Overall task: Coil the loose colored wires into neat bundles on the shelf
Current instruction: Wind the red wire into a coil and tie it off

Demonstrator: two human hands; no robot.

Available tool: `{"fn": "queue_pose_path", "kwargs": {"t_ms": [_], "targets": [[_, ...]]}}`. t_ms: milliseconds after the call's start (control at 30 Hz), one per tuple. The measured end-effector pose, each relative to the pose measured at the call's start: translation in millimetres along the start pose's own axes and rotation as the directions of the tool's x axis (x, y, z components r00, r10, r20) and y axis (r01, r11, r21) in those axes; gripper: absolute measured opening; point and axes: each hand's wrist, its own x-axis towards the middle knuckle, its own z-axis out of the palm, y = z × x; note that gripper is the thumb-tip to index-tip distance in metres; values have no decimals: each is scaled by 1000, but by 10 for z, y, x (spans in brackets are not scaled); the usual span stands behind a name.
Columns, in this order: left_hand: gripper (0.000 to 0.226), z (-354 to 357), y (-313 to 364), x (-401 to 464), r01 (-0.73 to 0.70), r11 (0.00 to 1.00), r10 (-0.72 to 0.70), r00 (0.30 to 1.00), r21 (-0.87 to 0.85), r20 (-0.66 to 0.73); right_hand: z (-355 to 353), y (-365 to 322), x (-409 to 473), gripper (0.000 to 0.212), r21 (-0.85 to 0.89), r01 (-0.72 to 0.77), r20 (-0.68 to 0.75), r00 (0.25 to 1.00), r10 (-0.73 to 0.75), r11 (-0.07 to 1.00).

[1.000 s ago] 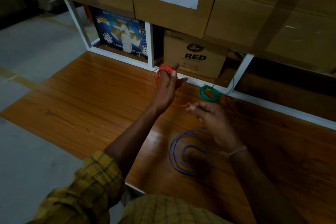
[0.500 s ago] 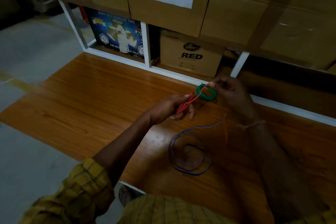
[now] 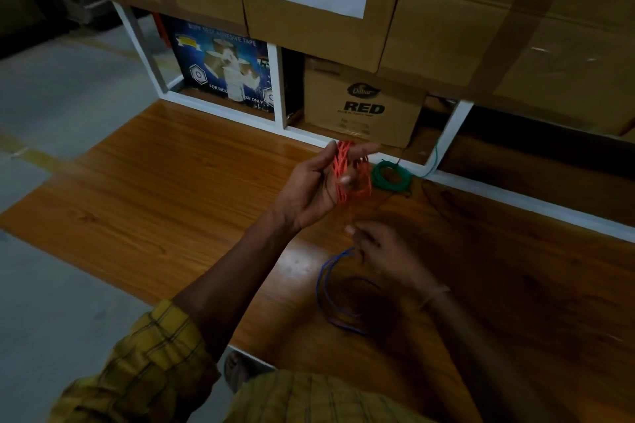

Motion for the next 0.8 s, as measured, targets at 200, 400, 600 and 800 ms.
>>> {"fn": "queue_pose_path", "kwargs": {"t_ms": [200,400,600,800], "targets": [[52,-3,-42,91,-42,753,207,963,657,-175,-253,-392,-173,19,-1,-13,210,978,13,1000],[50,-60,-103,95,93,48,185,978,994,-101,-869,-645,-145,22,246,-195,373,923,93,949],[36,-132,-38,-24,129,-24,121,985,991,-125,-1355,-674,-141,22,192,-221,465,878,110,956],[31,-59,-3,-135,228,433,-187,969,872,-160,-1536,-589,-18,20,169,-147,378,923,74,974]]}}
